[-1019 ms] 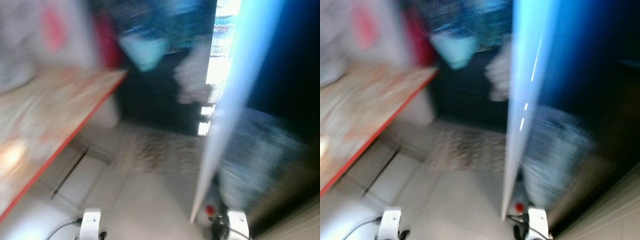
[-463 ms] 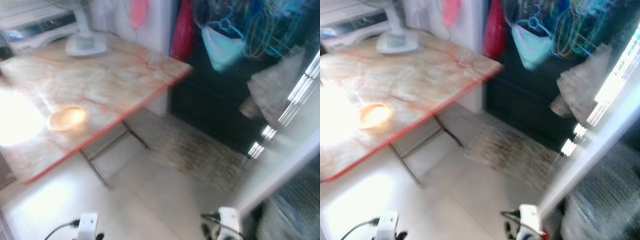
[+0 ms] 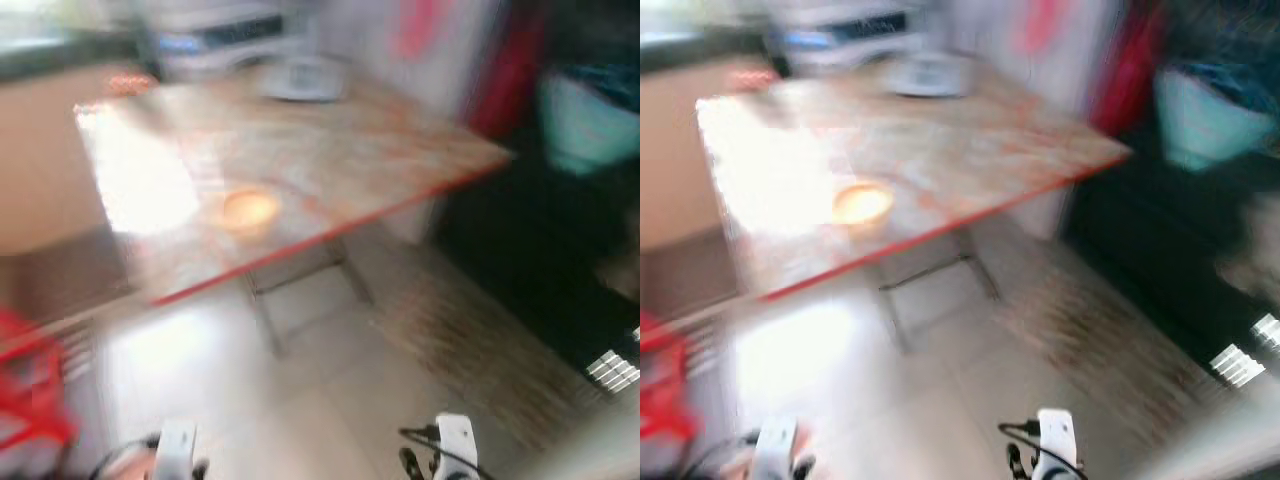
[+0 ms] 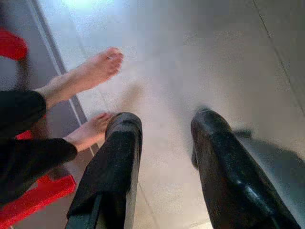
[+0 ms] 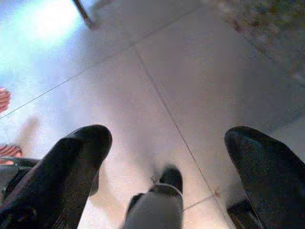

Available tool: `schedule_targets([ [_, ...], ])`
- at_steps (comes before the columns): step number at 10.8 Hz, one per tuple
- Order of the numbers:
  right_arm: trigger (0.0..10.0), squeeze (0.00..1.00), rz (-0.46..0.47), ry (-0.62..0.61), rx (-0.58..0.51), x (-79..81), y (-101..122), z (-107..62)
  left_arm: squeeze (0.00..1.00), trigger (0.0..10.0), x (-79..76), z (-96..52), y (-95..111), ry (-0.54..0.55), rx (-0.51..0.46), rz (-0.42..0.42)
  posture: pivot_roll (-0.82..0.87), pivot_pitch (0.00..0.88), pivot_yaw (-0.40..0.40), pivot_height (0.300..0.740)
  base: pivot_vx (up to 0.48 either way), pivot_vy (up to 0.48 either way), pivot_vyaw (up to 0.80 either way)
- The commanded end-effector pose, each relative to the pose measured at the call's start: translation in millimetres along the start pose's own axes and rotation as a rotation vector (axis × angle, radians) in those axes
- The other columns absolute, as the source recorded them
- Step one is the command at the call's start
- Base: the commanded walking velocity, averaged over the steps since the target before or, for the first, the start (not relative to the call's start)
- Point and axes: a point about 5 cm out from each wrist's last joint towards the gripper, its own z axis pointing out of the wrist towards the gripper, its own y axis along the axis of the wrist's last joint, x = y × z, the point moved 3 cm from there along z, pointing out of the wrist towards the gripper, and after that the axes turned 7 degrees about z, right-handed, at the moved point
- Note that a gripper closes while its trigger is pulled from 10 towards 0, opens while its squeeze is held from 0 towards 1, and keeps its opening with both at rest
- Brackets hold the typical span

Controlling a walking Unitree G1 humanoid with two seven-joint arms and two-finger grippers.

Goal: Restocking fridge

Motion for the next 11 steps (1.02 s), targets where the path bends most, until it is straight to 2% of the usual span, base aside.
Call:
schedule_targets([
  [1, 10.0, 0.0, -0.001, -0.014, 0.024, -5.4, -7, -1.8, 0.0, 10.0, -0.5, -1.6, -9, 0.002, 0.024, -0.008, -0.03, 0.039, 0.024, 0.74, 0.0, 0.0, 0.8],
  [2, 10.0, 0.0, -0.01, -0.009, 0.034, -3.8, -8, -1.5, 0.0, 10.0, -0.1, -0.7, -1, 0.017, -0.01, -0.018, -0.03, 0.028, 0.013, 0.74, 0.0, 0.0, 0.0],
  [3, 10.0, 0.0, -0.008, -0.006, 0.04, -2.3, -9, -1.3, 0.0, 10.0, 3.7, 1.3, 20, 0.044, -0.1, -0.025, -0.03, 0.029, 0.014, 0.74, 0.0, 0.0, 0.0],
  [4, 10.0, 0.0, -0.009, -0.005, 0.041, -2.2, -9, -1.4, 0.0, 10.0, 4.1, 1.8, 33, 0.048, -0.152, -0.023, -0.03, 0.032, 0.013, 0.74, 0.0, 0.0, 0.0],
  [5, 10.0, 0.0, -0.013, -0.006, 0.045, -3.1, -10, -1.6, 0.0, 10.0, 8.9, 0.5, 69, 0.087, -0.3, -0.028, -0.03, 0.038, 0.01, 0.74, 0.0, 0.0, 0.0],
  [6, 10.0, 0.0, -0.019, -0.008, 0.048, -4.2, -10, -1.8, 0.0, 10.0, 11.2, -4.0, 97, 0.117, -0.422, -0.031, -0.03, 0.041, 0.007, 0.74, 0.0, 0.0, 0.0],
  [7, 10.0, 0.0, -0.028, -0.007, 0.051, -4.4, -10, -1.7, 0.0, 10.0, 10.6, -10.4, 118, 0.13, -0.529, 0.0, -0.03, 0.039, 0.006, 0.74, 0.0, 0.0, 0.0],
  [8, 10.0, 0.0, -0.038, -0.003, 0.05, -4.2, -8, -1.5, 0.0, 10.0, 12.0, -22.5, 144, 0.155, -0.672, 0.012, -0.03, 0.043, 0.006, 0.74, 0.0, 0.0, 0.0],
  [9, 10.0, 0.0, -0.052, 0.002, 0.051, -4.1, -8, -1.4, 0.0, 10.0, 9.5, -37.2, 166, 0.168, -0.803, 0.059, -0.03, 0.043, 0.003, 0.74, 0.0, 0.0, 0.0],
  [11, 10.0, 0.0, -0.062, 0.004, 0.052, -4.5, -7, -1.5, 0.0, 10.0, 7.9, -55.5, 192, 0.182, -0.93, 0.075, -0.03, 0.041, 0.001, 0.74, 0.0, 0.0, 0.0],
])
